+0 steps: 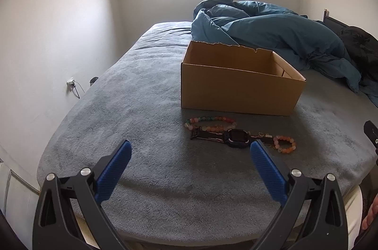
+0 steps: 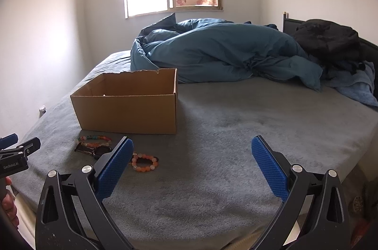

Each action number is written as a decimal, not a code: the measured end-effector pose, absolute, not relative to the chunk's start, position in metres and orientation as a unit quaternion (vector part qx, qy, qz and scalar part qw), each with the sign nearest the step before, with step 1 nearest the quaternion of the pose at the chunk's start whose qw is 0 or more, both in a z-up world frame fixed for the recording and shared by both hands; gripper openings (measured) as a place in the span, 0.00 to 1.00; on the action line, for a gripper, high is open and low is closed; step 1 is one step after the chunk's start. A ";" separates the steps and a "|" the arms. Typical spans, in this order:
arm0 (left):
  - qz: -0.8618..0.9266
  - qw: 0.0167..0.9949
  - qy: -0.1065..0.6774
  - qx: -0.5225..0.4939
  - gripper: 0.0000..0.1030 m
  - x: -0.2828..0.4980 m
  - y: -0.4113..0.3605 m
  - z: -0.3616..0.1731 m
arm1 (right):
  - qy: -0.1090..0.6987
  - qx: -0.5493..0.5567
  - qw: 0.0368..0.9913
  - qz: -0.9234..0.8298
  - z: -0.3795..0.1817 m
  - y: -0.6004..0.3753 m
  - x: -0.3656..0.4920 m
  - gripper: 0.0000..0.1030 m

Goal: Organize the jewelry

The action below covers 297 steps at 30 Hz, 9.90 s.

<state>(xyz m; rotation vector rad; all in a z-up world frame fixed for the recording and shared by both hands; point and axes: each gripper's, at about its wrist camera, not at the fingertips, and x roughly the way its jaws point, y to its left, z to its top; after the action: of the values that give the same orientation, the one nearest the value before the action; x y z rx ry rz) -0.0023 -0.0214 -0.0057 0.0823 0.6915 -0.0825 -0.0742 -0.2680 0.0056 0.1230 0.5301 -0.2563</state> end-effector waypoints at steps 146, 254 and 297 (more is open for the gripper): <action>-0.138 0.884 0.447 -0.005 0.12 0.129 -0.018 -0.108 | 0.499 0.060 0.863 0.050 -0.098 -0.232 0.067 0.07; -0.109 0.845 0.520 0.054 0.06 0.397 -0.085 -0.045 | 0.542 0.116 0.831 0.056 -0.055 -0.255 0.359 0.01; -0.145 0.892 0.427 -0.044 0.28 0.137 0.022 -0.064 | 0.425 0.166 0.882 0.119 -0.037 -0.202 0.123 0.28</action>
<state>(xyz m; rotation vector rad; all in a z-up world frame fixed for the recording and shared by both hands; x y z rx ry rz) 0.1375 0.0220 -0.0636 -0.0908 0.8862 -0.3006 0.1233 -0.2022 -0.0367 0.3459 0.8862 0.2469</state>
